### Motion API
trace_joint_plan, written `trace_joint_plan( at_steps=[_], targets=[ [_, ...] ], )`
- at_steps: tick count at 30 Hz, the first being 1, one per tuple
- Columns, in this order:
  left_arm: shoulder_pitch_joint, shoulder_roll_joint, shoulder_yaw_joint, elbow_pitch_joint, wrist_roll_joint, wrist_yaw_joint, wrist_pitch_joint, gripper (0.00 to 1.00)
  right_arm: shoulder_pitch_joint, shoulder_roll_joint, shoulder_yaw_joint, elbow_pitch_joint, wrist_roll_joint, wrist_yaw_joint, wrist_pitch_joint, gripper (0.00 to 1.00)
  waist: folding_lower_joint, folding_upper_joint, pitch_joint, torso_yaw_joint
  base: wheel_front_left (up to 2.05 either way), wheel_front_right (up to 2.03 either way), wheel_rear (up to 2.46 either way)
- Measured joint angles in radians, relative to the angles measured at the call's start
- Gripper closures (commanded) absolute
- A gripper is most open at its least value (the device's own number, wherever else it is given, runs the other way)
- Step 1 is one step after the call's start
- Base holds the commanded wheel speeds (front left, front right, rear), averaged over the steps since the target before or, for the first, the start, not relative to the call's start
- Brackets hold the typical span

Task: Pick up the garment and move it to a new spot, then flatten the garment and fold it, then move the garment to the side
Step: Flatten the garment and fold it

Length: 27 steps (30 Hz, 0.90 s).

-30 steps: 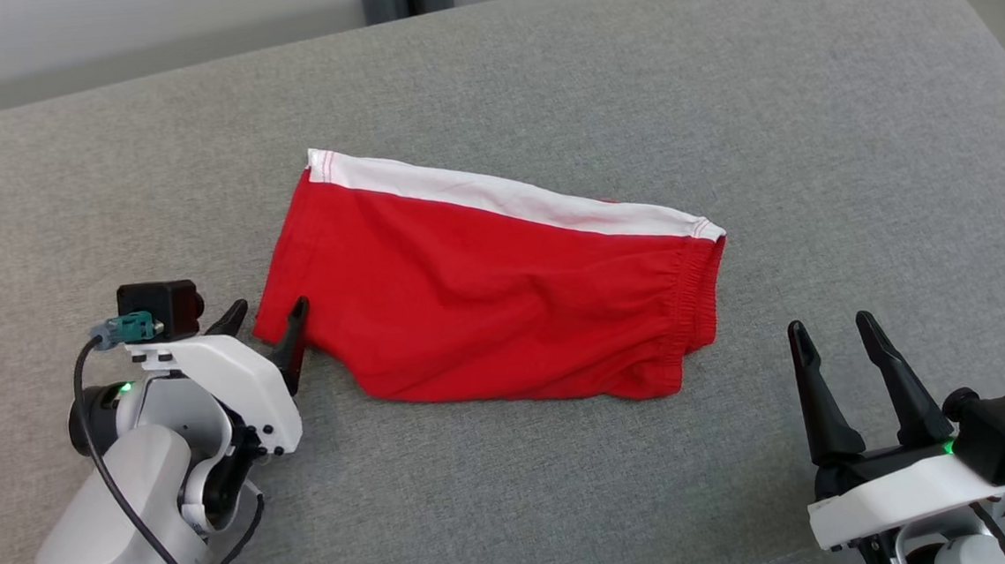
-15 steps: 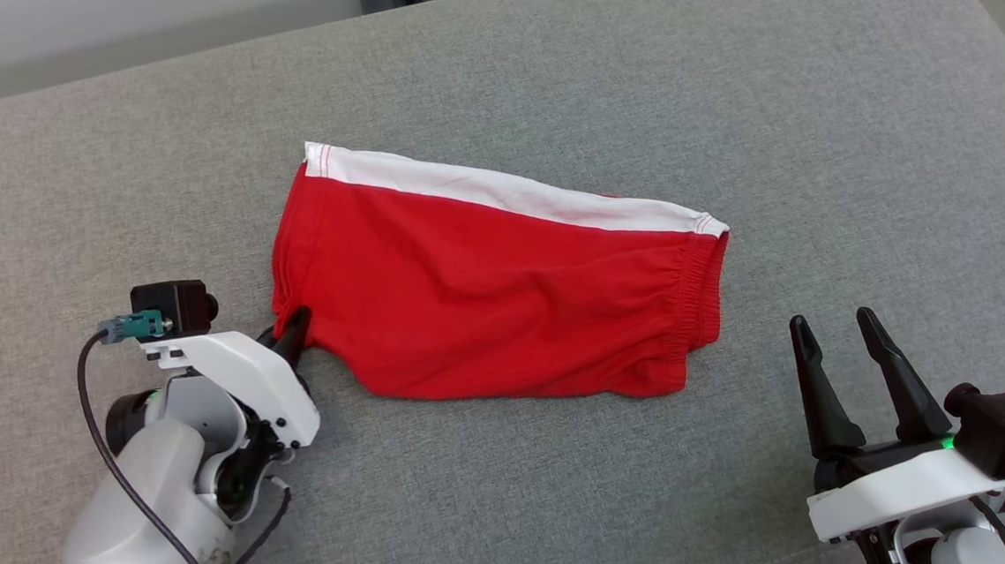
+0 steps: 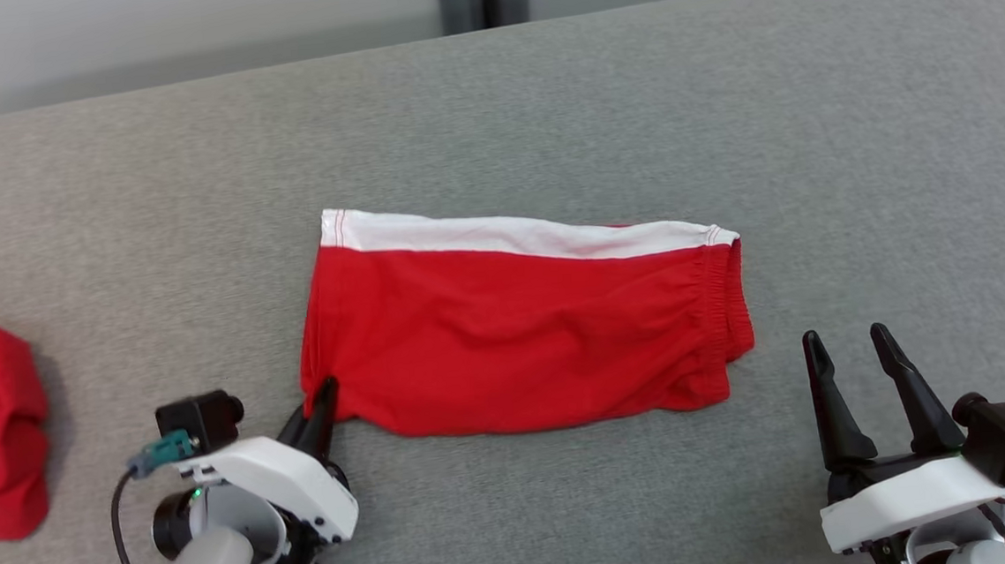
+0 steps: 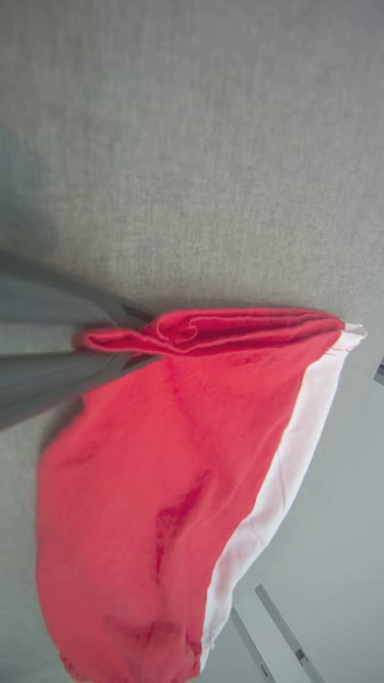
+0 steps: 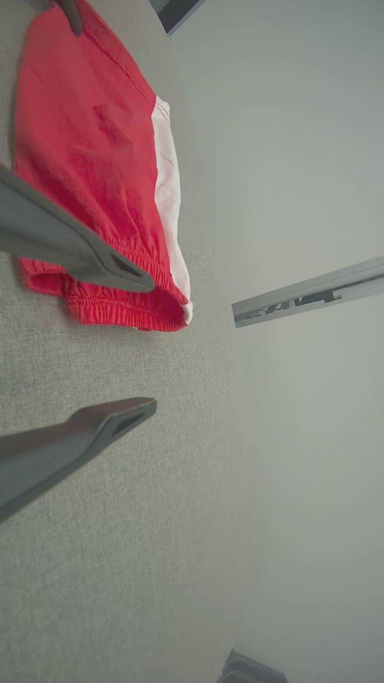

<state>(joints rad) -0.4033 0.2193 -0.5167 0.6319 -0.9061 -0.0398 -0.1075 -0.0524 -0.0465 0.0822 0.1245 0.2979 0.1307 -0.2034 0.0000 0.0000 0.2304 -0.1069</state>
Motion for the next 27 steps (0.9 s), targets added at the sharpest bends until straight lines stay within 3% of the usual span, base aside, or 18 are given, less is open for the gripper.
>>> trace_joint_plan(
  at_steps=[11, 12, 20, 22, 27],
  targets=[
    [0.157, 0.013, -0.027, -0.210, -0.004, 0.096, 0.037, 1.00, 0.014, 0.001, -0.027, -0.042, -0.033, 0.000, 0.062, 0.00, 0.0000, 0.0000, -0.051, 0.105, 0.00, 0.00, 0.00],
    [0.164, 0.015, -0.027, -0.225, 0.005, 0.110, 0.030, 0.00, 0.017, 0.001, -0.027, -0.044, -0.034, 0.000, 0.063, 0.00, 0.0000, 0.0000, -0.055, 0.109, 0.00, 0.00, 0.00],
    [0.189, 0.049, 0.004, -0.322, 0.034, 0.176, -0.023, 0.00, 0.017, 0.001, -0.029, -0.048, -0.038, 0.000, 0.073, 0.00, 0.0000, 0.0000, -0.068, 0.115, 0.00, 0.00, 0.00],
    [0.191, 0.091, 0.015, -0.368, 0.096, 0.226, -0.069, 0.00, 0.017, 0.000, -0.036, -0.047, -0.044, 0.000, 0.074, 0.00, 0.0000, 0.0000, -0.074, 0.113, 0.00, 0.00, 0.00],
    [0.188, 0.149, 0.029, -0.447, 0.178, 0.295, -0.100, 0.00, 0.013, -0.007, -0.044, -0.038, -0.061, 0.000, 0.074, 0.00, 0.0000, 0.0000, -0.085, 0.108, 0.00, 0.00, 0.00]
  ],
)
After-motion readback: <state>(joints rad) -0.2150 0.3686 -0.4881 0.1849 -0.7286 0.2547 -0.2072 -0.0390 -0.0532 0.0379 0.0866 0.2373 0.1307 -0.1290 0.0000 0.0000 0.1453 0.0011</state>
